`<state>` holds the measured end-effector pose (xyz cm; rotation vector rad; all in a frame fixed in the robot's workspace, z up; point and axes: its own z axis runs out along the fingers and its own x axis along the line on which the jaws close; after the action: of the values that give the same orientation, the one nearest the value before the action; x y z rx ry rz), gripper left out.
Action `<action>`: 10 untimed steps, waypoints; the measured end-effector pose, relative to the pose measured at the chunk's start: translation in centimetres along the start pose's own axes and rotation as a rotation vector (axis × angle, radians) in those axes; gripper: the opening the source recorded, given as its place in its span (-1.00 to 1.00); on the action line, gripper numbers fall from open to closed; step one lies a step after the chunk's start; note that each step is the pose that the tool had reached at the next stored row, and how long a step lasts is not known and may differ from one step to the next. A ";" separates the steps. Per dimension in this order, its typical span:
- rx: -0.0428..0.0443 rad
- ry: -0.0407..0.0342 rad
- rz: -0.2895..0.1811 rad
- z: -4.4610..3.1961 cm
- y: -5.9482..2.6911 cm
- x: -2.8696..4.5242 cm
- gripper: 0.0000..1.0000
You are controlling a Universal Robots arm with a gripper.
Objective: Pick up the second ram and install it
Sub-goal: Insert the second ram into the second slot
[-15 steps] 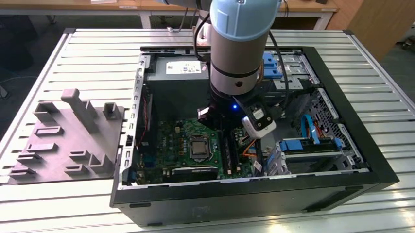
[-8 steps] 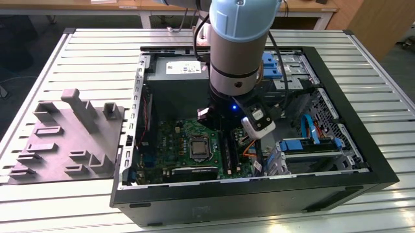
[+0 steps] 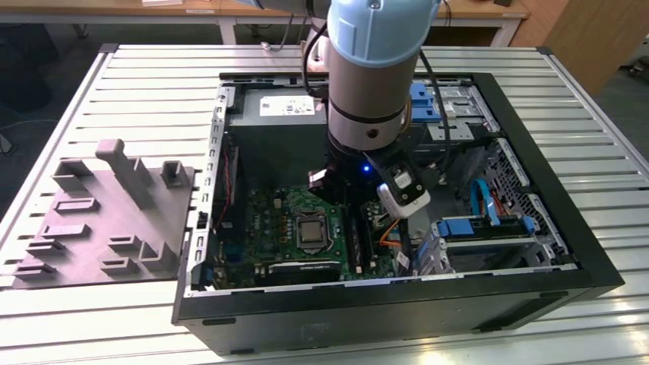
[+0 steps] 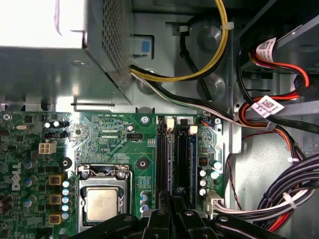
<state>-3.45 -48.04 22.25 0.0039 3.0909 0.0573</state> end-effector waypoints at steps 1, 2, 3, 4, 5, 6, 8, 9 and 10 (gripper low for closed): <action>0.0004 0.0002 0.000 0.00 0.00 0.00 -0.73; 0.0005 0.0002 0.000 0.00 -0.01 0.00 -0.73; 0.0005 0.0002 0.000 0.00 -0.01 0.00 -0.73; 0.0005 0.0002 0.000 0.00 -0.01 0.00 -0.73; 0.0005 0.0002 0.000 0.00 -0.01 0.00 -0.73; 0.0006 0.0002 0.000 0.01 -0.01 0.00 -0.73; 0.0003 0.0001 0.000 0.08 -0.01 0.01 -0.73; 0.0005 0.0003 0.000 0.10 -0.01 0.01 -0.73; 0.0006 0.0003 0.000 0.10 -0.01 0.01 -0.73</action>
<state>-3.45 -48.05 22.14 0.0039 3.0912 0.0564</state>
